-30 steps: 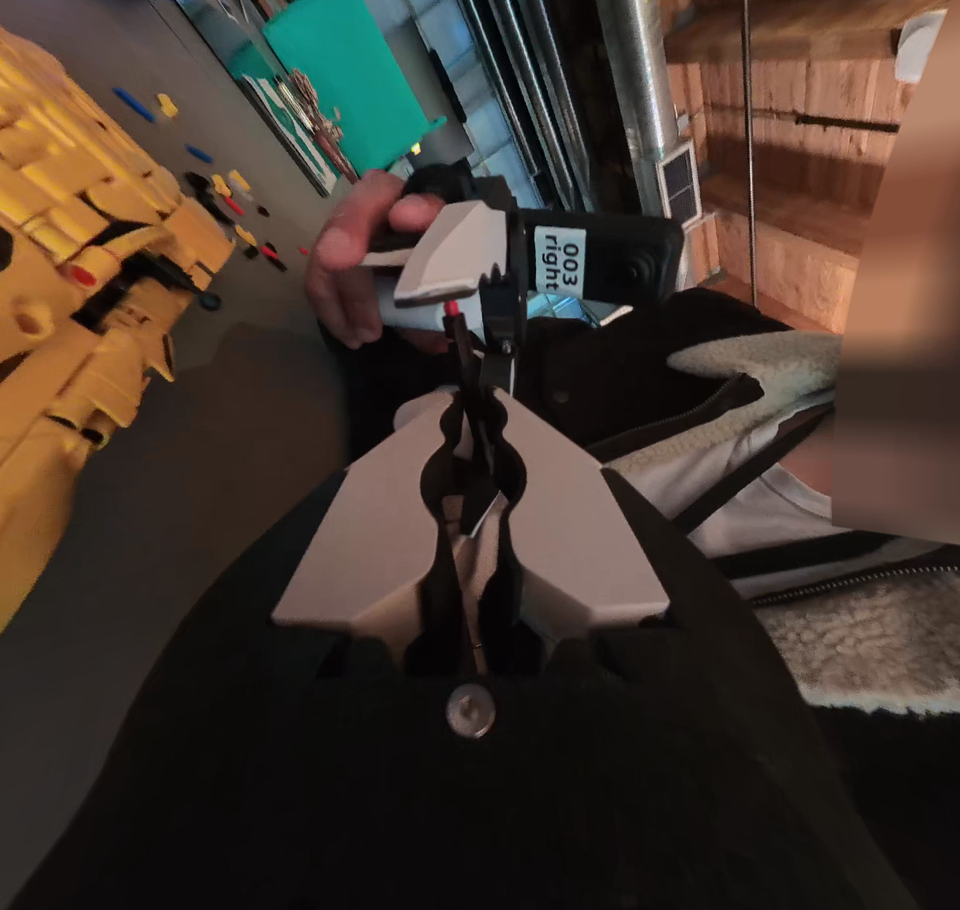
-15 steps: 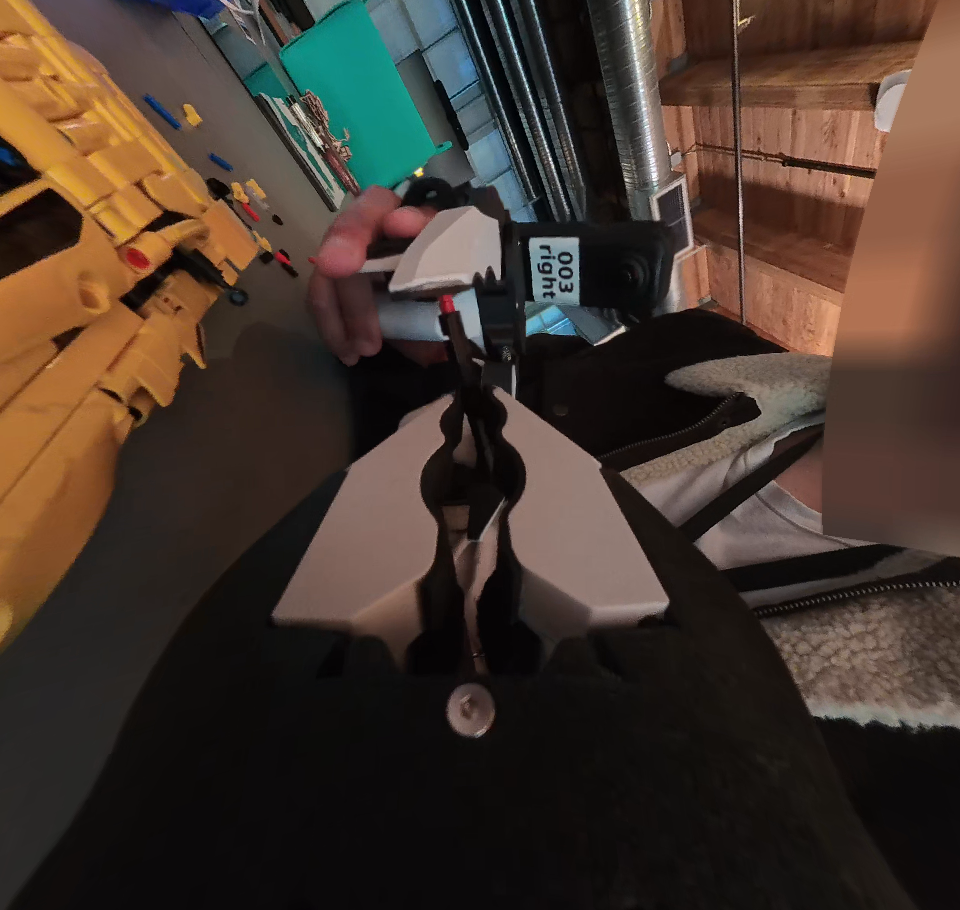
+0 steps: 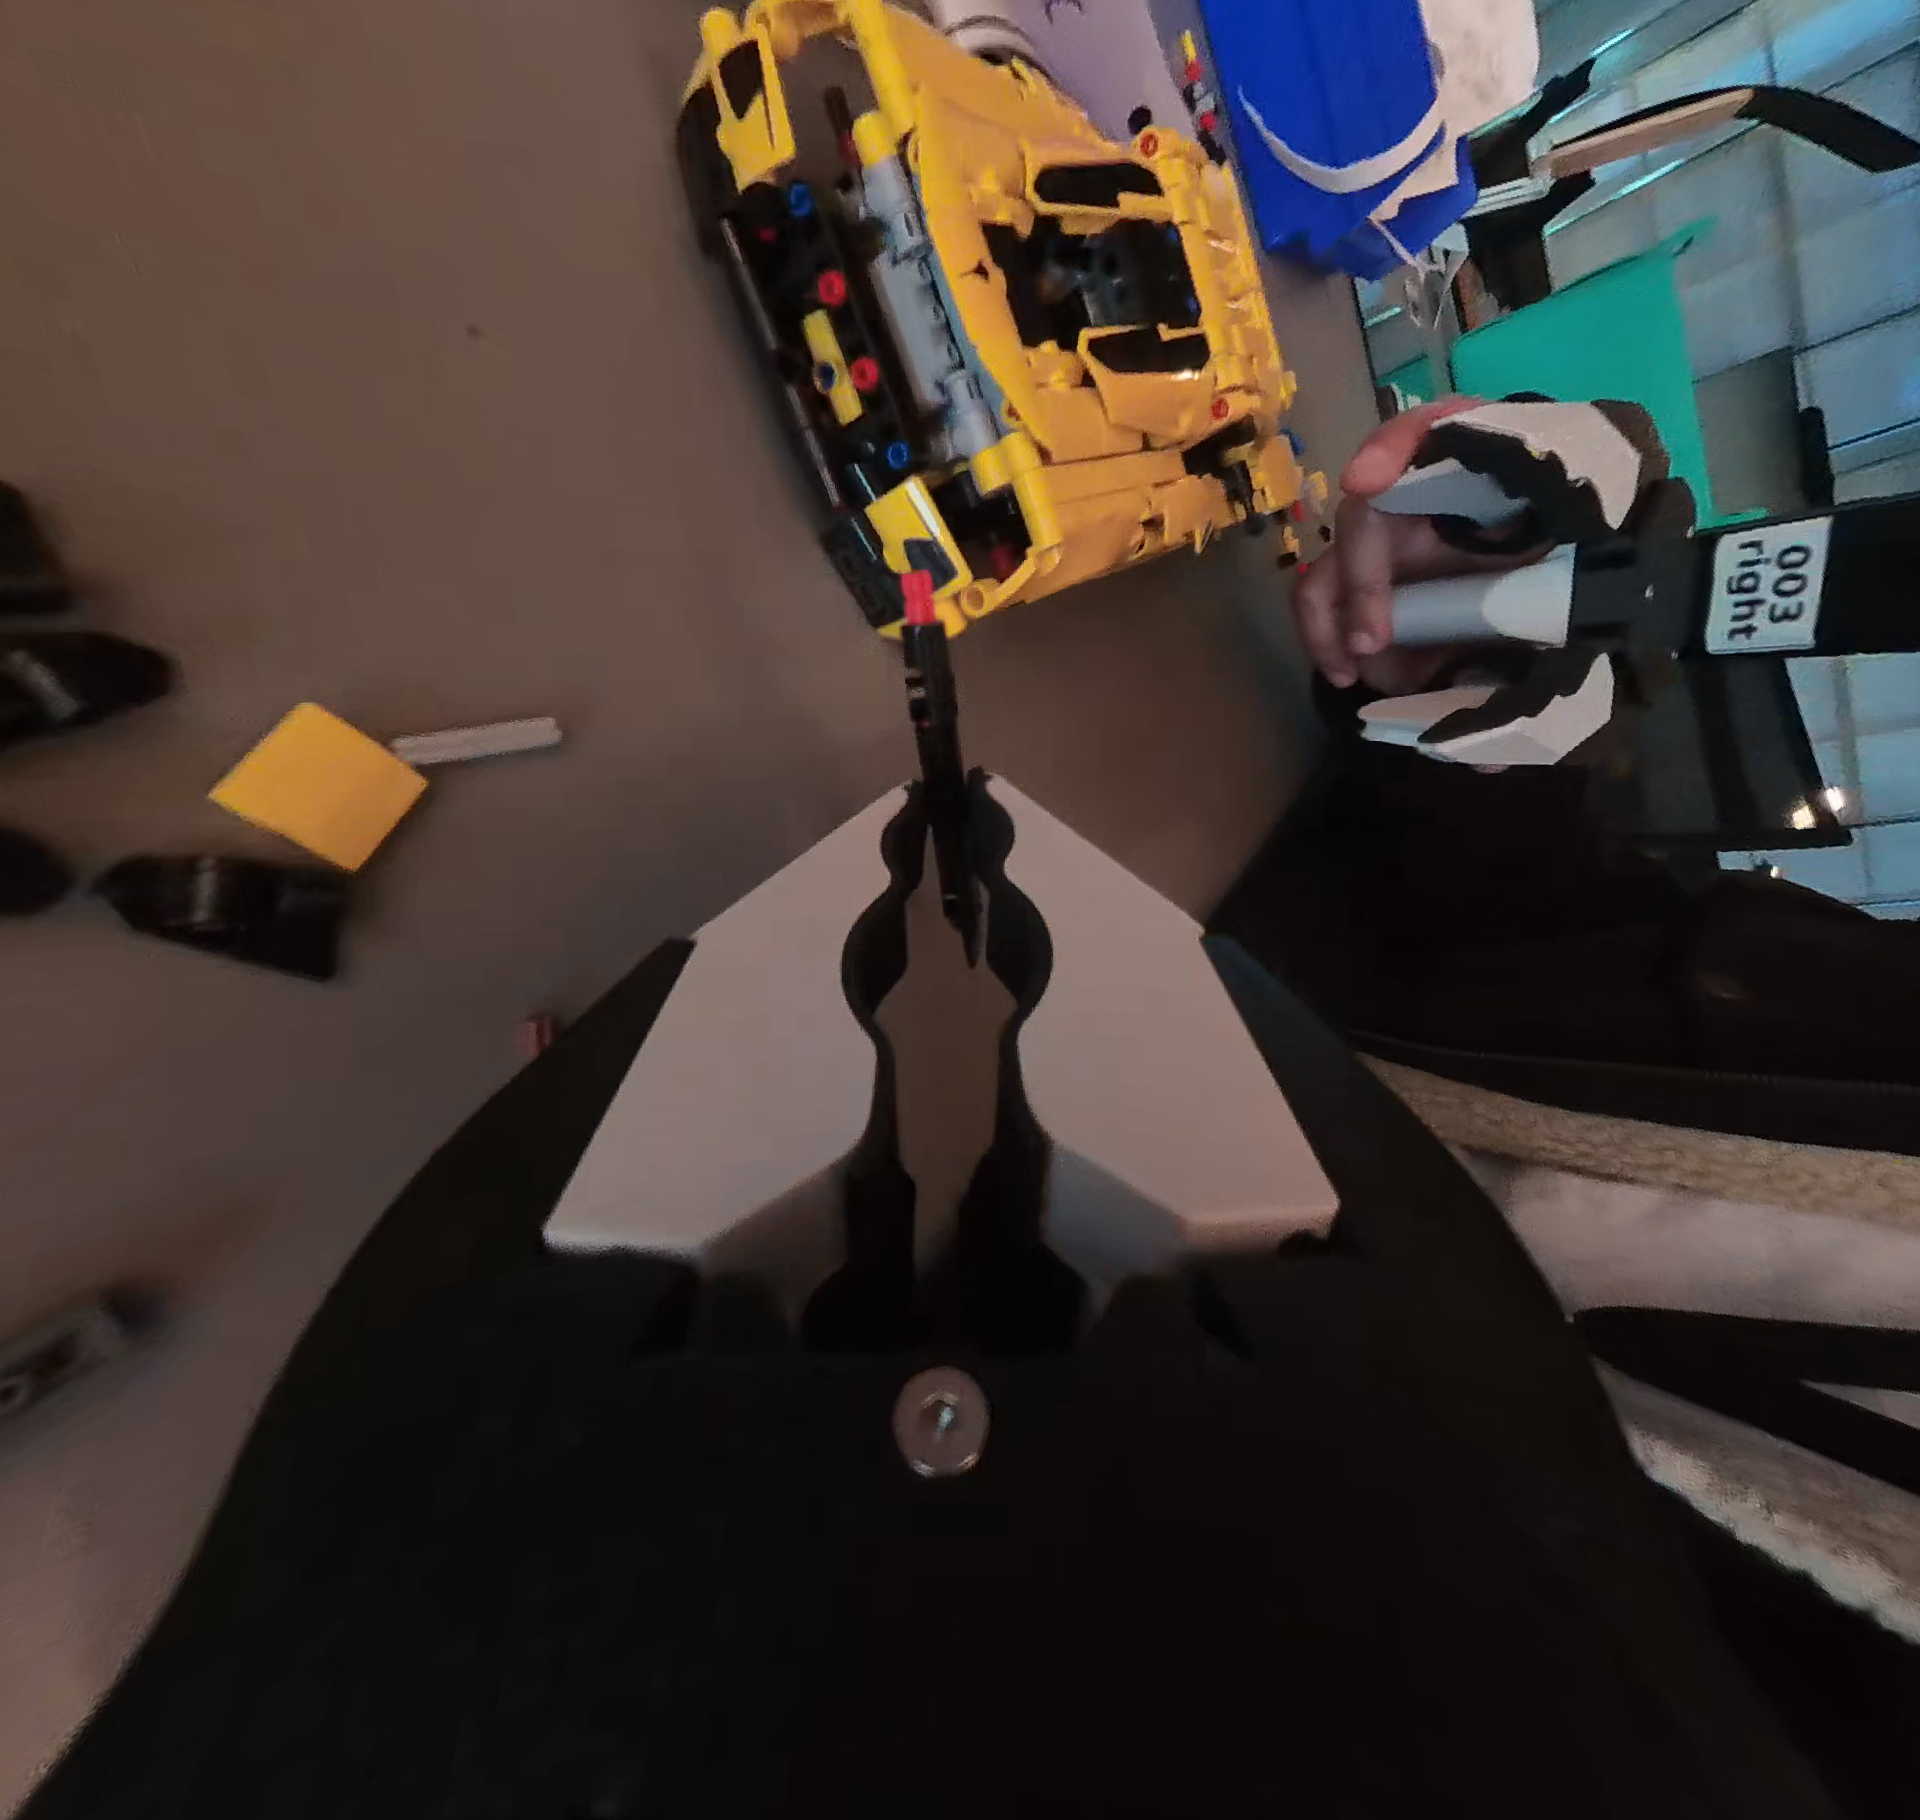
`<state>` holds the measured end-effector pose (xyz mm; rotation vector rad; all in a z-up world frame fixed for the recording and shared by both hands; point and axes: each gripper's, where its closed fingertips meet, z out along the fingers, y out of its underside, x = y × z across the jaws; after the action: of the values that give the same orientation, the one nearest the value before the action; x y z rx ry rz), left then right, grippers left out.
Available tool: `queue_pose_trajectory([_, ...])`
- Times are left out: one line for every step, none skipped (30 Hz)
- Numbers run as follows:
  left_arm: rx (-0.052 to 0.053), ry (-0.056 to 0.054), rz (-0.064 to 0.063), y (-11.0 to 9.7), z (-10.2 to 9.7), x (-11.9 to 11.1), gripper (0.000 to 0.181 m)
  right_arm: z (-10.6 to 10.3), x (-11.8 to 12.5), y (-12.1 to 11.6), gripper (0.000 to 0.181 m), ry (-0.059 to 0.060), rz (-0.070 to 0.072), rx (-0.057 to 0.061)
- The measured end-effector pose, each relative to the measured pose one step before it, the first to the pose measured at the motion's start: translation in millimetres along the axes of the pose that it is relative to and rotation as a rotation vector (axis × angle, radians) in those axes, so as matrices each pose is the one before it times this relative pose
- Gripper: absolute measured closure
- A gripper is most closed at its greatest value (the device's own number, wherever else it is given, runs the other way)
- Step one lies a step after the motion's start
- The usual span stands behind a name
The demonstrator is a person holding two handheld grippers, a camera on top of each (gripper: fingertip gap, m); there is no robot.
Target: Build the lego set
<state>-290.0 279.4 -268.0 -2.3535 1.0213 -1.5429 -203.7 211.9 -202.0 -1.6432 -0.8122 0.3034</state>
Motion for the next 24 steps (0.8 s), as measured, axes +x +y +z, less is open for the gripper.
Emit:
queue_pose_trajectory([-0.0076,0.0115,-0.0066,2.24,3.1,1.33,0.174,-0.26,0.16,0.65,0.11,0.0039,0.0002,-0.0012])
queue_pose_trajectory([-0.0029,0.0158,-0.0094,1.27,3.67,2.33,0.174,-0.36,1.06,0.51,0.111,0.0062,0.001,-0.002])
queue_pose_trajectory([-0.005,0.0113,-0.0055,1.28,3.9,2.04,0.174,-0.68,1.57,0.54,0.112,0.007,0.0003,-0.0026])
queue_pose_trajectory([-0.0133,0.001,0.0048,2.23,4.1,1.42,0.174,-0.62,2.06,0.32,0.113,0.0078,0.0003,-0.001])
queue_pose_trajectory([-0.0187,-0.0096,0.0112,2.94,3.86,0.38,0.174,-0.62,2.26,0.54,0.114,0.0091,0.0004,-0.001])
queue_pose_trajectory([-0.0191,-0.0201,0.0159,2.84,3.27,-0.77,0.174,-0.51,1.94,0.86,0.114,0.0071,0.0002,-0.0022])
queue_pose_trajectory([-0.0132,-0.0251,0.0189,1.84,2.42,-1.3,0.174,-0.41,1.16,0.84,0.114,0.0039,-0.0014,-0.0023])
queue_pose_trajectory([-0.006,-0.0254,0.0166,0.62,1.35,-1.25,0.174,-0.39,0.82,0.67,0.114,0.0029,-0.0013,-0.0022])
queue_pose_trajectory([-0.004,-0.0307,0.0177,0.34,0.52,-1.91,0.173,-0.16,0.22,0.68,0.114,0.0004,0.0007,-0.0021])
queue_pose_trajectory([-0.0032,-0.0399,0.0252,0.11,0.06,-3.1,0.173,-0.04,0.03,0.44,0.114,-0.0014,0.0023,-0.0018])
queue_pose_trajectory([-0.0038,-0.0473,0.0322,0.44,-0.21,-4.17,0.172,-0.03,0.13,0.28,0.114,-0.0007,0.0014,-0.0007])
queue_pose_trajectory([-0.0081,-0.0438,0.0307,1.32,-0.13,-3.95,0.172,-0.13,0.37,0.1,0.114,0.0014,-0.0004,-0.0002])
queue_pose_trajectory([-0.008,-0.027,0.0217,1.42,0.09,-2.22,0.172,-0.06,0.6,0.18,0.114,0.0021,0.0006,-0.0006])
queue_pose_trajectory([-0.0014,-0.0054,0.0122,0.74,0.11,0.48,0.172,-0.22,0.93,-0.03,0.114,0.0016,0.0037,0.0019])
queue_pose_trajectory([0.0015,0.0038,0.0035,0.52,0.01,1.28,0.17,-0.32,1.01,0.0,0.114,0.0007,0.0088,0.003])
queue_pose_trajectory([0.0024,-0.0012,0.0009,0.39,-0.15,0.3,0.169,-0.33,1.72,0.17,0.114,0.0029,0.0113,0.0018])
queue_pose_trajectory([0.0056,-0.0082,0.0074,-0.24,-0.54,-0.38,0.169,-0.4,2.55,0.51,0.114,0.0068,0.009,0.0001])
queue_pose_trajectory([0.0048,-0.0142,0.0123,-0.26,-0.91,-1.07,0.167,-0.45,2.74,0.75,0.114,0.0079,0.007,-0.0003])
queue_pose_trajectory([0.0045,-0.0226,0.0121,-0.41,-1.1,-1.98,0.166,-0.44,2.64,0.45,0.114,0.0064,0.0082,0.0015])
queue_pose_trajectory([0.0061,-0.0278,0.0144,-1.01,-1.38,-2.49,0.164,-0.71,2.29,0.24,0.114,0.0026,0.012,0.0035])
queue_pose_trajectory([0.0045,-0.0239,0.0157,-1.08,-1.23,-1.71,0.16,-0.92,2.38,-0.27,0.114,0.0032,0.0133,0.0054])
queue_pose_trajectory([0.0027,-0.0144,0.0116,-0.86,-1.12,-0.39,0.159,-1.07,2.44,-0.67,0.114,0.0032,0.0126,0.0069])
queue_pose_trajectory([0.0046,-0.0067,0.0051,-1.06,-1.03,0.46,0.158,-1.17,2.41,-1.03,0.114,0.003,0.0125,0.0087])
queue_pose_trajectory([0.0075,-0.0094,0.0008,-1.39,-1.42,-0.01,0.157,-1.09,2.26,-1.46,0.115,0.002,0.0141,0.0109])
